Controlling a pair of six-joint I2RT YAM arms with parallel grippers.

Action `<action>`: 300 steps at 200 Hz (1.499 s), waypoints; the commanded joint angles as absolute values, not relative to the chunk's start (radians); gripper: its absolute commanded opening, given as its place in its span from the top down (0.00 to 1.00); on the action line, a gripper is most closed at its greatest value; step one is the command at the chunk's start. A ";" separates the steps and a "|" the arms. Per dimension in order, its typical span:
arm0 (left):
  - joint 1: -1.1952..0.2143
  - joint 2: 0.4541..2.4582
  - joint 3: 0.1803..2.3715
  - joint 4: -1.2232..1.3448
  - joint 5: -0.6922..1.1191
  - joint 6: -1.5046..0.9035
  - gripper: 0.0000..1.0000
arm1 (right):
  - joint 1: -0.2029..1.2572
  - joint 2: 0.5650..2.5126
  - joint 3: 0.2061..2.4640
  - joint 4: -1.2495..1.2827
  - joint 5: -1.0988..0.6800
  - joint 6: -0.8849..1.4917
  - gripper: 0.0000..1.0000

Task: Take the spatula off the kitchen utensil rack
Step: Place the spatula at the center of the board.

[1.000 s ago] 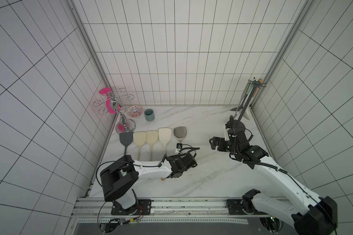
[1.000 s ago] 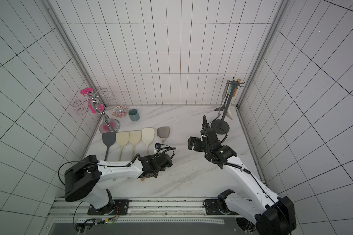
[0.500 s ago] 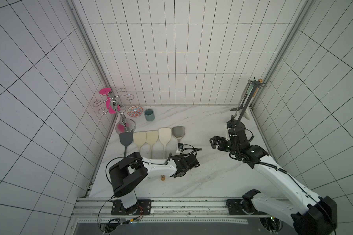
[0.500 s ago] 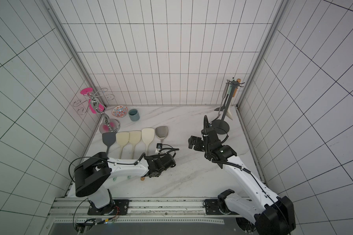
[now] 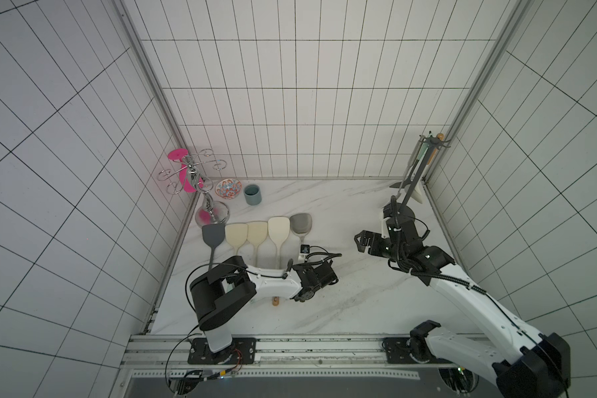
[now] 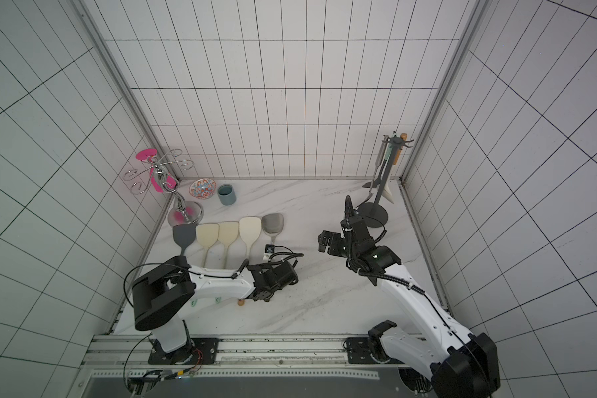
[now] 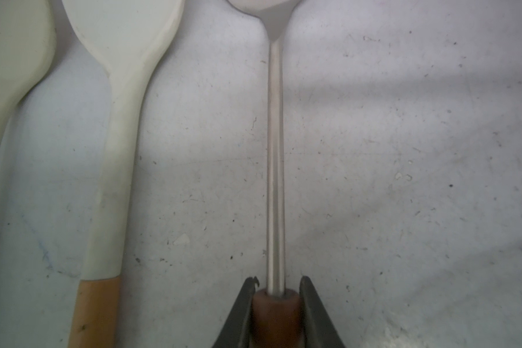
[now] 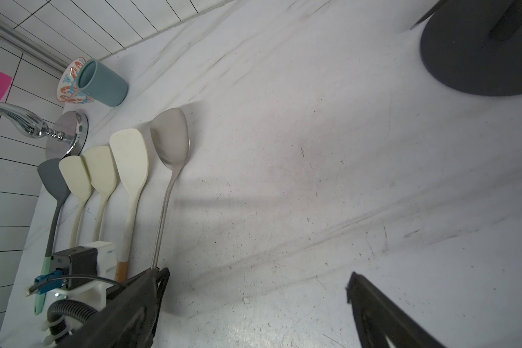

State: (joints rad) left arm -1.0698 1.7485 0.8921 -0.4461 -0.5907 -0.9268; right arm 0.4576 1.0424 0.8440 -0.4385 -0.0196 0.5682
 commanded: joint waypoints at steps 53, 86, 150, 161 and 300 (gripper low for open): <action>-1.074 1.733 0.873 -0.427 -0.563 -0.945 0.58 | 0.444 1.002 0.856 -0.464 -0.046 0.606 0.01; -1.074 1.674 0.856 -0.419 -0.543 -0.940 0.57 | 0.443 0.988 0.852 -0.468 -0.049 0.609 0.01; -1.074 1.373 0.831 -0.440 -0.492 -0.858 0.38 | 0.443 0.951 0.868 -0.521 -0.085 0.620 0.01; -1.074 1.312 0.828 -0.441 -0.474 -0.834 0.36 | 0.444 0.939 0.878 -0.548 -0.097 0.614 0.01; -1.071 0.837 0.929 -0.623 -0.448 -0.449 0.03 | 0.439 0.778 0.791 -0.672 -0.017 0.622 0.01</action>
